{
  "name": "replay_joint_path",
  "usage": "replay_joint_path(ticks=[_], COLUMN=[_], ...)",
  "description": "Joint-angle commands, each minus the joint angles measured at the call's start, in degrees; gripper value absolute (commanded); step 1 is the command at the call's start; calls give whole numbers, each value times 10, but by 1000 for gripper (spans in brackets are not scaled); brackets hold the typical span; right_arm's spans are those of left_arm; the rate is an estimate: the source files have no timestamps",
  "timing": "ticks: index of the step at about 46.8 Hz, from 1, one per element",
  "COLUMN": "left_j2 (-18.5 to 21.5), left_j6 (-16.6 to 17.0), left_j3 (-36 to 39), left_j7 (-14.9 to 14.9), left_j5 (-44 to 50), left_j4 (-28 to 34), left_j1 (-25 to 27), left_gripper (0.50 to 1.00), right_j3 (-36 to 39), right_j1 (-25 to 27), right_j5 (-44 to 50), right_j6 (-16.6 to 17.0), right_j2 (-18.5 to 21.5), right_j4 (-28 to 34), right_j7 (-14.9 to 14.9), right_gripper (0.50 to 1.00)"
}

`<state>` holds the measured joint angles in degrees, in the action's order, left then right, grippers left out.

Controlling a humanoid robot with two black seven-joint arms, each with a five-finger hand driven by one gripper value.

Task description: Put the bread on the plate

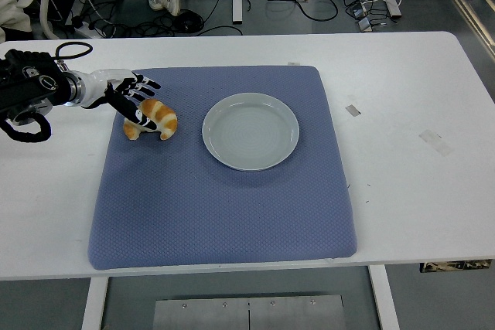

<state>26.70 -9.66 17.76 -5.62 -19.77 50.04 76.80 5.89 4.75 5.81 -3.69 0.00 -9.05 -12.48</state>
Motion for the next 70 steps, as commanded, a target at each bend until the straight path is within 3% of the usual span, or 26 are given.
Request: replay_joint_path(ticks=[1, 14, 34, 47, 70], left_j2=[0, -1, -1, 1, 2], left_j6=[-1, 14, 17, 16, 12], left_j3=[0, 1, 13, 12, -14], left_j7=[-1, -3, -6, -7, -8], left_j5=[0, 0, 0, 0, 30], left_j4=[4, 13, 14, 14, 16], left_j1=[0, 1, 3, 7, 12], left_gripper=[874, 858, 733, 500, 500], right_j3=[0, 0, 0, 0, 0], right_j1=[0, 0, 0, 0, 0], right_j5=[0, 0, 0, 0, 0], right_j6=[0, 0, 0, 0, 0], right_j2=[0, 0, 0, 0, 0], right_j4=[0, 0, 0, 0, 0], right_j7=[0, 0, 0, 0, 0], right_gripper=[1000, 1000, 1000, 1000, 1000])
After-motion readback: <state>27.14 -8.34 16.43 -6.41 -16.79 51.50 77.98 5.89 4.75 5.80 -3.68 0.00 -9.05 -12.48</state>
